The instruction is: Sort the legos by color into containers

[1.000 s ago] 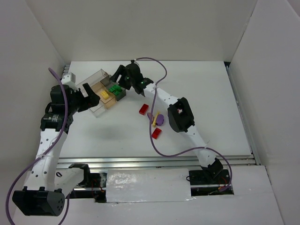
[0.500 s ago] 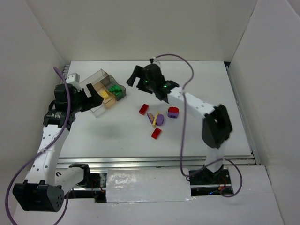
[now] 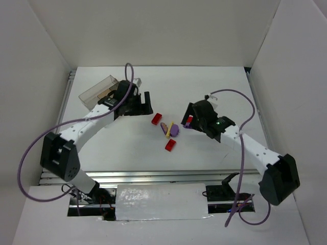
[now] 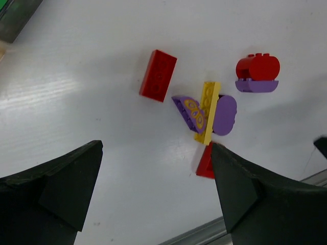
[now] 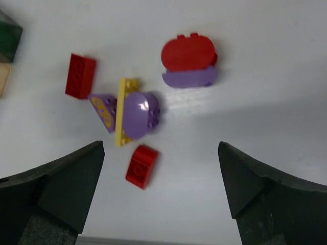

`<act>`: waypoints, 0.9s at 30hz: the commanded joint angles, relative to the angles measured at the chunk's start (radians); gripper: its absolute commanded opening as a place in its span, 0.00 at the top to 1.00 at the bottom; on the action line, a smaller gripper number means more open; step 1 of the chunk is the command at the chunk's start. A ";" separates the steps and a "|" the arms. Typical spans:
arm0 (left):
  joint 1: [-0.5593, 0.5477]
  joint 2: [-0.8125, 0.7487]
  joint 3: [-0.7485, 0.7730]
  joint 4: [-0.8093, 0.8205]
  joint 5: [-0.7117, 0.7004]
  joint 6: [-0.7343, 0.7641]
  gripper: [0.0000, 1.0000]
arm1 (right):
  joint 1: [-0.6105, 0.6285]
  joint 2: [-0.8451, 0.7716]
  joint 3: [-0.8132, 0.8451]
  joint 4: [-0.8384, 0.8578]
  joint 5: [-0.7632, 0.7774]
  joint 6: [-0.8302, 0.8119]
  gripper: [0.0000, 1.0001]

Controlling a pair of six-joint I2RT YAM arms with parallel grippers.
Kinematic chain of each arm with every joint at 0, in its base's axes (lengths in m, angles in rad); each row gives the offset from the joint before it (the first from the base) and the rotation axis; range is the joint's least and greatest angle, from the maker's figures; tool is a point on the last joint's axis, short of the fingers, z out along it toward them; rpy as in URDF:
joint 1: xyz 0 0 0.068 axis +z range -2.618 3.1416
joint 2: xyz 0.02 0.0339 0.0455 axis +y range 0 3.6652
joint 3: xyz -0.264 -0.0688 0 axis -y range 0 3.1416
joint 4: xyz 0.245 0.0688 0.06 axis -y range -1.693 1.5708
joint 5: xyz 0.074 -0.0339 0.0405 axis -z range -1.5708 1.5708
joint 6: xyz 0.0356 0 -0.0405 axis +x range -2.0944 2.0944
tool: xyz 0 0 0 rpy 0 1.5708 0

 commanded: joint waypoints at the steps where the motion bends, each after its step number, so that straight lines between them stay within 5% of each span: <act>1: -0.013 0.166 0.170 0.050 0.029 0.084 0.01 | 0.004 -0.191 -0.028 -0.034 -0.021 -0.013 0.00; 9: -0.064 0.519 0.480 -0.084 -0.022 0.174 0.01 | 0.003 -0.396 -0.075 -0.080 -0.076 -0.045 0.00; 18: -0.110 0.630 0.467 -0.077 -0.083 0.192 0.05 | 0.004 -0.439 -0.085 -0.108 -0.105 -0.077 0.00; 21: -0.118 0.663 0.473 -0.101 -0.113 0.192 0.08 | 0.004 -0.446 -0.094 -0.098 -0.124 -0.081 0.00; 27: -0.116 0.720 0.491 -0.111 -0.172 0.180 0.32 | 0.004 -0.467 -0.104 -0.094 -0.141 -0.084 0.00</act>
